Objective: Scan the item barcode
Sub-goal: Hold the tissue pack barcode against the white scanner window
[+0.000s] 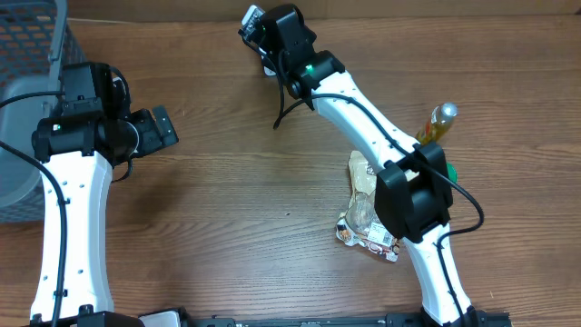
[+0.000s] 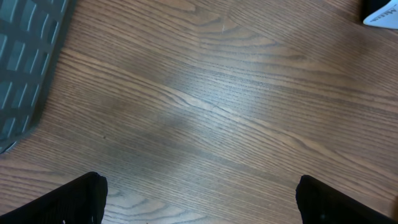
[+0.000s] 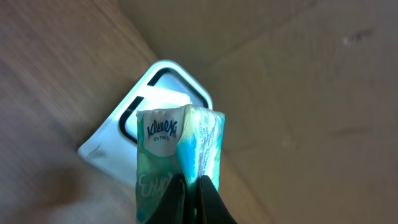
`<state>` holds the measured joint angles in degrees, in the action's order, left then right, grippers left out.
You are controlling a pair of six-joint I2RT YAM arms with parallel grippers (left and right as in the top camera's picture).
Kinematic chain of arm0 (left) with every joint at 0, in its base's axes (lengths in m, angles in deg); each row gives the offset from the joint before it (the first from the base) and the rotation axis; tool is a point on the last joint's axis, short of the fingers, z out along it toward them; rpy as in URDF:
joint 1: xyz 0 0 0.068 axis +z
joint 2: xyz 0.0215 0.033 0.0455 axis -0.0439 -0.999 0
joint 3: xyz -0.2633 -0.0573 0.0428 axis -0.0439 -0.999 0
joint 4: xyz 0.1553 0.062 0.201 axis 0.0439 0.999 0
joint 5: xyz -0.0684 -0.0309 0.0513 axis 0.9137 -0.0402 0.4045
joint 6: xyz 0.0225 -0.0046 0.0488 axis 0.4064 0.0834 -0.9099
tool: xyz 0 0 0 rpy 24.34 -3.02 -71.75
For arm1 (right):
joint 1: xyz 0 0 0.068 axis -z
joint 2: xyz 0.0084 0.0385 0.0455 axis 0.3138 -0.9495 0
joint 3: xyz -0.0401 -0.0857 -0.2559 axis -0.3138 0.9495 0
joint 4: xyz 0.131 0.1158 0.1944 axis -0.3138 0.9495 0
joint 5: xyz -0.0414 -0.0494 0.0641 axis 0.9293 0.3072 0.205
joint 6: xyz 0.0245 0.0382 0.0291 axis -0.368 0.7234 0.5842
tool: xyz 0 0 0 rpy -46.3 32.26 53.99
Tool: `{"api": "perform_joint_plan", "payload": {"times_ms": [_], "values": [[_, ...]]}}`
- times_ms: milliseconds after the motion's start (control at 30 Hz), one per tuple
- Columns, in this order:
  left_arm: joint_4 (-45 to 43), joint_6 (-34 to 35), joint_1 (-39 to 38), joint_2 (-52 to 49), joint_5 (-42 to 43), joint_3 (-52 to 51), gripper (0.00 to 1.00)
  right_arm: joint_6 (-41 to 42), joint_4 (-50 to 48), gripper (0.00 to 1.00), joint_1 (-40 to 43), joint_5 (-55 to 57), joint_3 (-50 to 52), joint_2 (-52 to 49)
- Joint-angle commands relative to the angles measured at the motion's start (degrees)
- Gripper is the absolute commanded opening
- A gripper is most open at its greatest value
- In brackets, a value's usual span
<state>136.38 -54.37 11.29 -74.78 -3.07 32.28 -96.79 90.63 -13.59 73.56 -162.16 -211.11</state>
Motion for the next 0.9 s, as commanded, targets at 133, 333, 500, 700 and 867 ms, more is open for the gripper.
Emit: {"api": "perform_joint_plan", "payload": {"times_ms": [133, 333, 500, 700, 867], "values": [[-0.1, 0.4, 0.2, 0.5, 0.1, 0.8, 1.0, -4.9, -8.9, 0.04, 0.8, -0.4, -1.0, -4.7], [-0.1, 0.4, 0.2, 0.5, 0.1, 0.8, 1.0, -8.8, -12.2, 0.04, 2.4, -4.5, -1.0, -5.9], [-0.1, 0.4, 0.2, 0.5, 0.1, 0.8, 0.99, -8.5, -14.9, 0.04, 4.1, -6.2, -1.0, -5.9], [-0.1, 0.4, 0.2, 0.5, 0.1, 0.8, 0.99, -8.5, -15.8, 0.04, 4.7, -7.9, -1.0, -5.9], [-0.1, 0.4, 0.2, 0.5, 0.1, 0.8, 1.0, -8.6, -17.9, 0.04, 4.6, -8.5, -1.0, -6.9]]}}
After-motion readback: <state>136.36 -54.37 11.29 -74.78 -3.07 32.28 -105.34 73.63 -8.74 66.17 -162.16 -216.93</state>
